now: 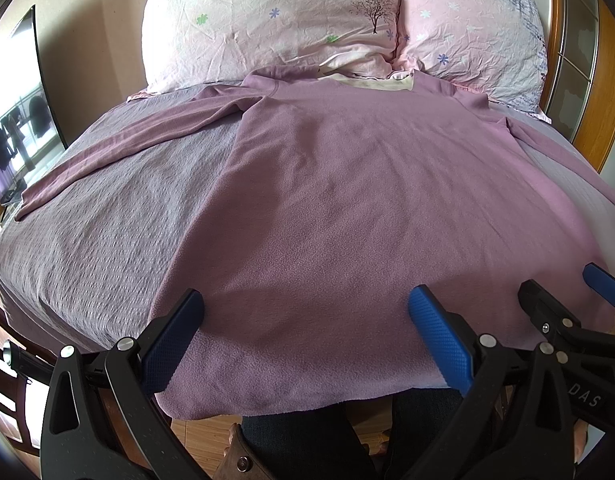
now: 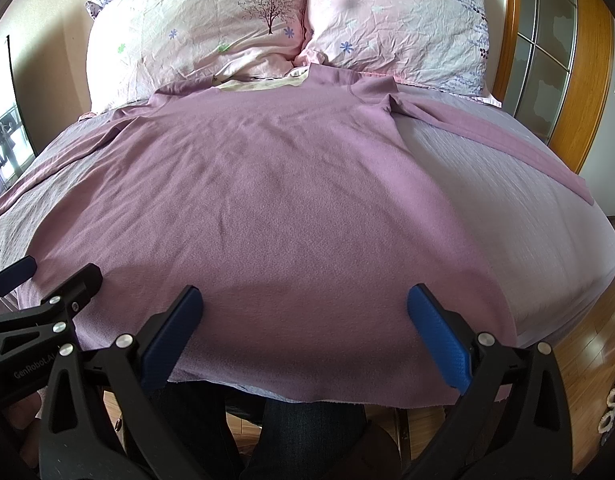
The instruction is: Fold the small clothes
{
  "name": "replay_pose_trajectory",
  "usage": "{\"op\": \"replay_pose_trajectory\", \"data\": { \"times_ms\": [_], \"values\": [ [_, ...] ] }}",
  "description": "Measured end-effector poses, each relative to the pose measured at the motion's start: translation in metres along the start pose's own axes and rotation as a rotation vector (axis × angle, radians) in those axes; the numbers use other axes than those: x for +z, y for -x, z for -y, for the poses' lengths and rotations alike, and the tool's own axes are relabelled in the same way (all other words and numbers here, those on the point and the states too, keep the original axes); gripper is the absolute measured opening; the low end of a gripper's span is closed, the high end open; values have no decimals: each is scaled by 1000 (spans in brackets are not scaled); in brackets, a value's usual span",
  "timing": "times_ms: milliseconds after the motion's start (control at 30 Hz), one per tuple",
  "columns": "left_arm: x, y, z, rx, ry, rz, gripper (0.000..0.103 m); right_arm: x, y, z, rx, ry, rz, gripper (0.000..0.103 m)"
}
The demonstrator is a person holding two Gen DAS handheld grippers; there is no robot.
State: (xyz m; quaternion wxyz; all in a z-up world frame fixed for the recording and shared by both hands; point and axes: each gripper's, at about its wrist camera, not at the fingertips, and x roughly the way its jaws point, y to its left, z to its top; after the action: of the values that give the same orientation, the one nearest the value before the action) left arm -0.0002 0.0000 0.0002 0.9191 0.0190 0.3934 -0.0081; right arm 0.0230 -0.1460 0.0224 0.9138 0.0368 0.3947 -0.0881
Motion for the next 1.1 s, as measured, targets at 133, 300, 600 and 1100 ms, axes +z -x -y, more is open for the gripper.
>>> {"op": "replay_pose_trajectory", "data": {
  "times_ms": [133,300,600,1100],
  "values": [
    [0,0,0,0,-1,0,102,0,0,0,0,0,0,101],
    [0,0,0,0,0,0,102,0,0,0,0,0,0,101],
    [0,0,0,0,0,0,102,0,-1,0,0,0,0,101],
    [0,0,0,-1,-1,-3,102,0,0,0,7,5,-7,101]
  ]
}}
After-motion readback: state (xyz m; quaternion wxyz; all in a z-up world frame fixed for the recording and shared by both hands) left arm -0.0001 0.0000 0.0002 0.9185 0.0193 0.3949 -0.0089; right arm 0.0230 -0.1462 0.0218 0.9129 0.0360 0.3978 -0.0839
